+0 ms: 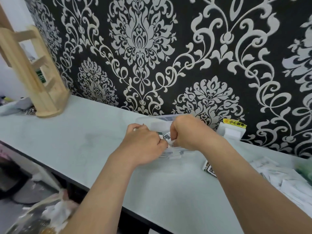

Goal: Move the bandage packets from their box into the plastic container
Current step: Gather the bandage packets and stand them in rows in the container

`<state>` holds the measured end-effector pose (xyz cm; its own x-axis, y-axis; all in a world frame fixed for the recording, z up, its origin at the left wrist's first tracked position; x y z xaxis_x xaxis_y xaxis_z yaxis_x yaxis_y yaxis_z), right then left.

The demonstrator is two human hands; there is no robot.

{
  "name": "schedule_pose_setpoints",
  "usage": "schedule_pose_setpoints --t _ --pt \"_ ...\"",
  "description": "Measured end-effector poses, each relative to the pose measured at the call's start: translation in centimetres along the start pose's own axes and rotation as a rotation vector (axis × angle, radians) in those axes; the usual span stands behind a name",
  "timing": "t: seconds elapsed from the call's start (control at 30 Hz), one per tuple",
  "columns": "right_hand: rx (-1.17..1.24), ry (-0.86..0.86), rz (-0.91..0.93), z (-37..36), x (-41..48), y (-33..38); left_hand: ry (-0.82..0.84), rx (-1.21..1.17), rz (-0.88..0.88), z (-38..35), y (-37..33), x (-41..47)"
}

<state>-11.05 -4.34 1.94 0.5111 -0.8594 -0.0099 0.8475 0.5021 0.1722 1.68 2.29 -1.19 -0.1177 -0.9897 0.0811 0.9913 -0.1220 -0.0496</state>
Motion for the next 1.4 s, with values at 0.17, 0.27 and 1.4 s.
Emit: schedule_pose_setpoints --t 0.17,0.27,1.4 --pt "-0.029 0.147 -0.005 -0.1 1.0 0.5 0.01 0.01 0.017 0.1 -0.1 -0.1" --pt "-0.039 0.212 0.006 0.1 1.3 0.7 0.018 -0.001 0.018 0.2 0.0 -0.1" --pt "0.234 0.235 -0.528 1.1 -14.5 -19.4 0.223 -0.226 -0.651 -3.6 -23.4 2.9"
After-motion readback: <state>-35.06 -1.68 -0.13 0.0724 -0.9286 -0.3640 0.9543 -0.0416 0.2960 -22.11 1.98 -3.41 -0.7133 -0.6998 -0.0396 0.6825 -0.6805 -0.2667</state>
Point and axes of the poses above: each hand's wrist, its own x-axis towards the middle knuckle, its own z-axis out of the back of the hand, y = z × x, the point moved 1 cm from there along x, towards the middle knuckle, and after that the axes turned 9 degrees about -z, right-handed, at the moved point
